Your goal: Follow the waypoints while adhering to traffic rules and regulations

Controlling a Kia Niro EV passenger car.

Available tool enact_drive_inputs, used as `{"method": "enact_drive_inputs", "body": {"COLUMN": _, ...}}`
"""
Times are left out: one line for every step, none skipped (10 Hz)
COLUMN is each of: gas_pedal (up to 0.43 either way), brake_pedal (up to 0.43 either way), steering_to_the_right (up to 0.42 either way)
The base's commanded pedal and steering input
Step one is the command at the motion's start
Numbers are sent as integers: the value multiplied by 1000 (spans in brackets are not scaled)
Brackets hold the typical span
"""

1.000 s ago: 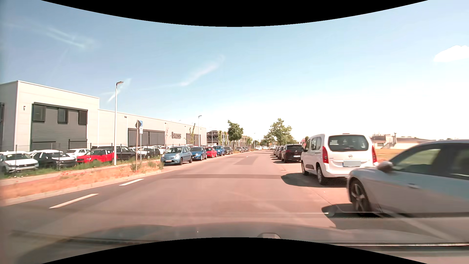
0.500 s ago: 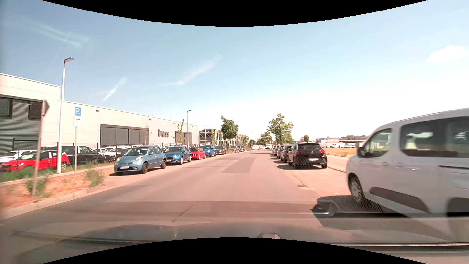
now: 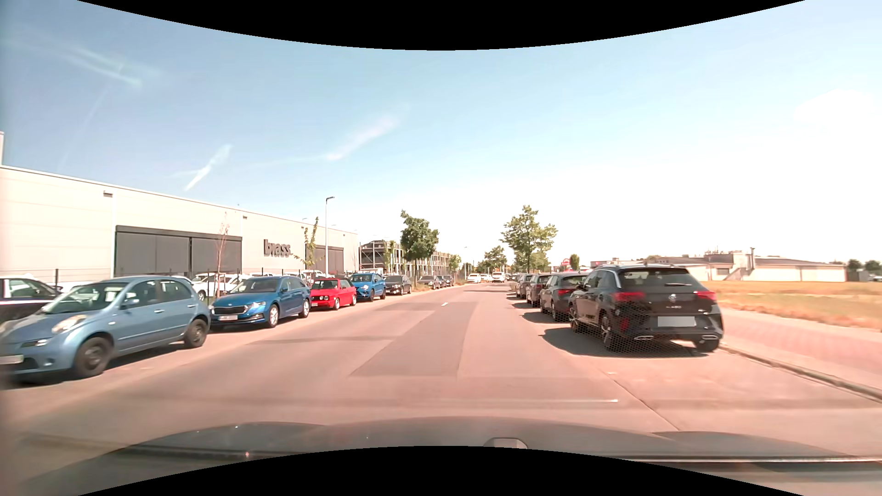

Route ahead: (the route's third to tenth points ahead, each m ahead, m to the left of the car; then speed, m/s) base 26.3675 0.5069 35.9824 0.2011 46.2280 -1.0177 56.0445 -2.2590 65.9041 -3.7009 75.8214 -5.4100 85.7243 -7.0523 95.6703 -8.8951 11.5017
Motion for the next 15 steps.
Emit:
{"method": "enact_drive_inputs", "body": {"gas_pedal": 8, "brake_pedal": 0, "steering_to_the_right": 6}}
{"method": "enact_drive_inputs", "body": {"gas_pedal": 8, "brake_pedal": 0, "steering_to_the_right": 6}}
{"method": "enact_drive_inputs", "body": {"gas_pedal": 8, "brake_pedal": 0, "steering_to_the_right": 6}}
{"method": "enact_drive_inputs", "body": {"gas_pedal": 8, "brake_pedal": 0, "steering_to_the_right": 6}}
{"method": "enact_drive_inputs", "body": {"gas_pedal": 8, "brake_pedal": 0, "steering_to_the_right": 6}}
{"method": "enact_drive_inputs", "body": {"gas_pedal": 8, "brake_pedal": 0, "steering_to_the_right": 8}}
{"method": "enact_drive_inputs", "body": {"gas_pedal": 8, "brake_pedal": 0, "steering_to_the_right": 11}}
{"method": "enact_drive_inputs", "body": {"gas_pedal": 8, "brake_pedal": 0, "steering_to_the_right": 12}}
{"method": "enact_drive_inputs", "body": {"gas_pedal": 8, "brake_pedal": 0, "steering_to_the_right": 12}}
{"method": "enact_drive_inputs", "body": {"gas_pedal": 8, "brake_pedal": 0, "steering_to_the_right": 12}}
{"method": "enact_drive_inputs", "body": {"gas_pedal": 20, "brake_pedal": 0, "steering_to_the_right": 12}}
{"method": "enact_drive_inputs", "body": {"gas_pedal": 20, "brake_pedal": 0, "steering_to_the_right": 12}}
{"method": "enact_drive_inputs", "body": {"gas_pedal": 20, "brake_pedal": 0, "steering_to_the_right": 12}}
{"method": "enact_drive_inputs", "body": {"gas_pedal": 20, "brake_pedal": 0, "steering_to_the_right": 12}}
{"method": "enact_drive_inputs", "body": {"gas_pedal": 20, "brake_pedal": 0, "steering_to_the_right": 11}}
